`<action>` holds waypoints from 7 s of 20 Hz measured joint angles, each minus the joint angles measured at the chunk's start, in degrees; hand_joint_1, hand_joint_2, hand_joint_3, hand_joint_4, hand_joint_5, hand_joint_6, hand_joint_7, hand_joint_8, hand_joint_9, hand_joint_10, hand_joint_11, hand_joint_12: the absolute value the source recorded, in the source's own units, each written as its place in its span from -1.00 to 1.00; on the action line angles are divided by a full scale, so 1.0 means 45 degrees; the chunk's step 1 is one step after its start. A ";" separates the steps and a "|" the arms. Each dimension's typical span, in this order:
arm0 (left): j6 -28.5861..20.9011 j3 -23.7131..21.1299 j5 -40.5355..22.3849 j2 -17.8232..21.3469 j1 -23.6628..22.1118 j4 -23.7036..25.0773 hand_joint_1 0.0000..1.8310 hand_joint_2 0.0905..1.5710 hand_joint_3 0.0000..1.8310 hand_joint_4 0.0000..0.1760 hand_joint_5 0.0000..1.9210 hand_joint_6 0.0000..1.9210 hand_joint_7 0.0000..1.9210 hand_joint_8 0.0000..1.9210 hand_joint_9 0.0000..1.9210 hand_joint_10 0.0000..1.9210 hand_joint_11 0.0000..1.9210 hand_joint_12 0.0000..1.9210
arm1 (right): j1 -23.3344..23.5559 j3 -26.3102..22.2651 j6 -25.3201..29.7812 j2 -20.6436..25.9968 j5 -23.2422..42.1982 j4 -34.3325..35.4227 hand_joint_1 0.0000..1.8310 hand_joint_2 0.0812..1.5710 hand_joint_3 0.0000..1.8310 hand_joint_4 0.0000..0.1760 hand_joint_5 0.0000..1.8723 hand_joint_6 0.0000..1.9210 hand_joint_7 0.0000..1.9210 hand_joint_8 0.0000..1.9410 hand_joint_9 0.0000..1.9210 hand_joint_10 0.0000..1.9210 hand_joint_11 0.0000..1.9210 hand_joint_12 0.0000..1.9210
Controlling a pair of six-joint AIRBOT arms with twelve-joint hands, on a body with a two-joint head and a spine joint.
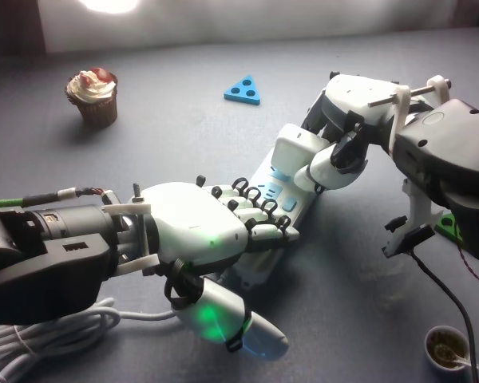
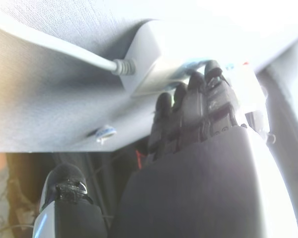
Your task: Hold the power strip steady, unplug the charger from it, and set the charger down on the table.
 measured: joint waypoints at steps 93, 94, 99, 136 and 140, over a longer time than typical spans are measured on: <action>-0.1996 0.0000 -0.0136 0.0117 0.0423 0.0714 -0.90 0.15 -1.00 -1.00 -0.89 -0.99 -0.90 -0.99 -0.93 -0.99 -0.98 -0.97 | -0.0238 -0.4454 -0.2132 0.6057 -0.7868 -0.8835 0.13 0.18 -1.00 -1.00 -0.46 -1.00 -0.43 -0.99 -0.40 -1.00 -0.60 -0.34; -0.1996 0.0000 -0.0121 0.0117 0.0423 0.0709 -0.90 0.15 -1.00 -1.00 -0.89 -0.99 -0.89 -0.99 -0.93 -0.99 -0.97 -0.97 | -0.0233 -0.4682 -0.2132 0.6523 -0.7922 -0.8835 0.14 0.18 -1.00 -1.00 -0.47 -1.00 -0.42 -0.99 -0.40 -1.00 -0.61 -0.33; -0.2016 0.0000 0.0146 0.0146 0.0131 0.0704 -0.95 0.16 -1.00 -1.00 -0.90 -1.00 -0.91 -1.00 -0.94 -1.00 -0.99 -0.98 | 0.0534 -0.4881 -0.2157 0.8291 -0.8850 -0.7227 0.10 0.20 -1.00 -1.00 -0.48 -0.99 -0.46 -1.00 -0.44 -1.00 -0.70 -0.29; -0.2025 -0.0797 0.1875 0.1404 -0.3905 0.0695 -1.00 0.22 -1.00 -1.00 -0.93 -1.00 -0.90 -1.00 -0.91 -1.00 -0.94 -0.95 | 0.0413 -0.4750 -0.6358 0.9010 -1.1497 -0.3084 -0.01 0.21 -1.00 -1.00 -0.61 -0.99 -0.56 -0.99 -0.54 -0.99 -0.84 -0.20; -0.2025 -0.0903 0.2137 0.1564 -0.4187 0.0695 -1.00 0.22 -1.00 -1.00 -0.93 -1.00 -0.89 -0.99 -0.90 -1.00 -0.94 -0.95 | 0.0418 -0.4872 -0.6358 0.9010 -1.1409 -0.3109 0.02 0.21 -1.00 -1.00 -0.60 -1.00 -0.54 -1.00 -0.53 -1.00 -0.86 -0.16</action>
